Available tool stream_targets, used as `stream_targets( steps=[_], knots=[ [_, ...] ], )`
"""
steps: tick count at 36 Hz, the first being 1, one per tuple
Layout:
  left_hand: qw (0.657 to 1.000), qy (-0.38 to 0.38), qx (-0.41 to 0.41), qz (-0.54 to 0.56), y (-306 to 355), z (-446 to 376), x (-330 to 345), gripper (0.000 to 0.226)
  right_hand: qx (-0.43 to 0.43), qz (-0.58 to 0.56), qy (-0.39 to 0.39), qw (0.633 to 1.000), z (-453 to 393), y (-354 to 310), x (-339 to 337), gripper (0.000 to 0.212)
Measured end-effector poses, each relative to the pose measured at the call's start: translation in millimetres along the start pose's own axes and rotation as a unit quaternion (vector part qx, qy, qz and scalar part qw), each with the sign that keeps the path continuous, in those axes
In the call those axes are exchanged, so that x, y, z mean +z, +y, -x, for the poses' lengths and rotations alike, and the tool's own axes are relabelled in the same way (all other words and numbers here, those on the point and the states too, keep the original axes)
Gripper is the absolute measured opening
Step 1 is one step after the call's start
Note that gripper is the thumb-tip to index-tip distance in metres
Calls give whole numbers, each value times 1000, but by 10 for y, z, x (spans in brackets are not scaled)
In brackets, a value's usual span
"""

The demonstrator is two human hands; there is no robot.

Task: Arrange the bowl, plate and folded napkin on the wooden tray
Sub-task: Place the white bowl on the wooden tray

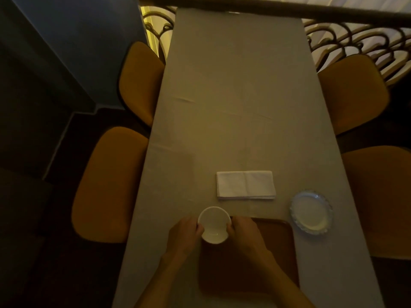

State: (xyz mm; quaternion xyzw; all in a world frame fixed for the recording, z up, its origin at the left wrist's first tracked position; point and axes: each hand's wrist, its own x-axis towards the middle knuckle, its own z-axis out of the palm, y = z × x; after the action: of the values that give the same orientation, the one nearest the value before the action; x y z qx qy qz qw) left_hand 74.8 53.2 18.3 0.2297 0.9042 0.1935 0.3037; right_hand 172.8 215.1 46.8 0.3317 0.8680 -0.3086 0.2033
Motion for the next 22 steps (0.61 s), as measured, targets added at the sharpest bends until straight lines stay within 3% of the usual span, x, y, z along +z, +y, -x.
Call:
stream_targets(
  steps=[22],
  knots=[
    [999,-23,-22,18,37,32,115,21,10,9,-18,1000,-58,194,154,29]
  ],
)
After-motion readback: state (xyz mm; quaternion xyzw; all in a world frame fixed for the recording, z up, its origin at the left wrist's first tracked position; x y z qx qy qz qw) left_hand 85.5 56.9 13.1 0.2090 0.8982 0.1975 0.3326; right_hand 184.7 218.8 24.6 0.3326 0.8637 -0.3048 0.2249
